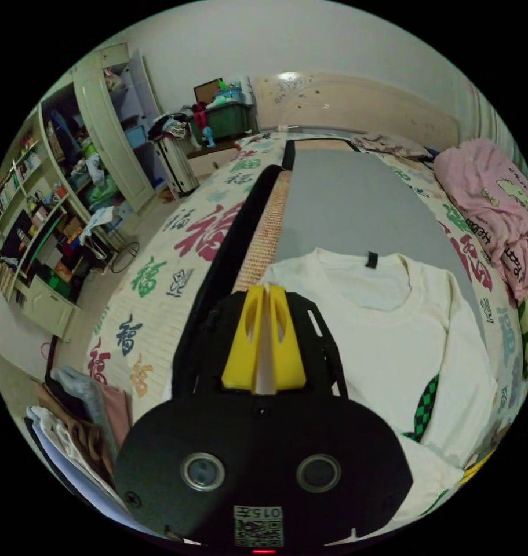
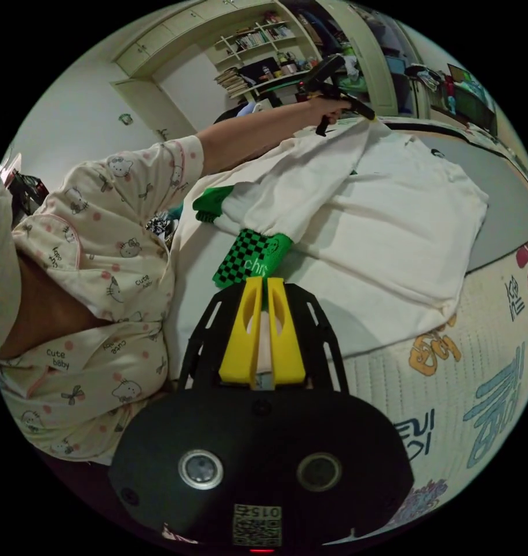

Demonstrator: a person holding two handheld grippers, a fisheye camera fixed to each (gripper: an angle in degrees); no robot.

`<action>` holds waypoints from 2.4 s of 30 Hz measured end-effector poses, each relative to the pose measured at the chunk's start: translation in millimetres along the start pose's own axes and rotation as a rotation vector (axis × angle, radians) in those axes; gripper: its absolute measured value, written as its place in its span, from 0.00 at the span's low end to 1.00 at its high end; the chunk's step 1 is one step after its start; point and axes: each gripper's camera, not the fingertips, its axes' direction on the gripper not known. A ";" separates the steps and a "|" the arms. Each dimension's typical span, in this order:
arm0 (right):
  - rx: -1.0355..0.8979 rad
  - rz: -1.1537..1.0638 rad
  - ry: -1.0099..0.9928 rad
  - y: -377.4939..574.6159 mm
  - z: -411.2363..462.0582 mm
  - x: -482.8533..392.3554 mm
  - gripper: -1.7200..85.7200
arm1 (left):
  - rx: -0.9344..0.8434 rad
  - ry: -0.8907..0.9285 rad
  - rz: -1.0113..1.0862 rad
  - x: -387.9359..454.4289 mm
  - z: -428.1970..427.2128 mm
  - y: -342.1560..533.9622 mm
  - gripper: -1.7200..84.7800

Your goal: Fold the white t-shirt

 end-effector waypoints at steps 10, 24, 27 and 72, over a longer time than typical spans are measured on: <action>-0.012 0.071 -0.058 -14.9 -13.8 35.9 0.05 | -0.104 -0.015 -0.012 -10.3 86.3 -9.2 0.06; 1.031 0.432 0.204 80.4 -151.9 134.7 0.20 | 0.015 0.289 0.090 -84.9 80.4 -5.8 0.15; 0.866 0.452 0.353 2.2 -174.9 170.1 0.20 | 0.014 0.367 0.129 -86.7 98.8 -6.9 0.18; 0.726 0.294 -0.250 115.2 -206.6 26.9 0.04 | 0.275 0.374 0.166 -191.0 -277.6 308.2 0.03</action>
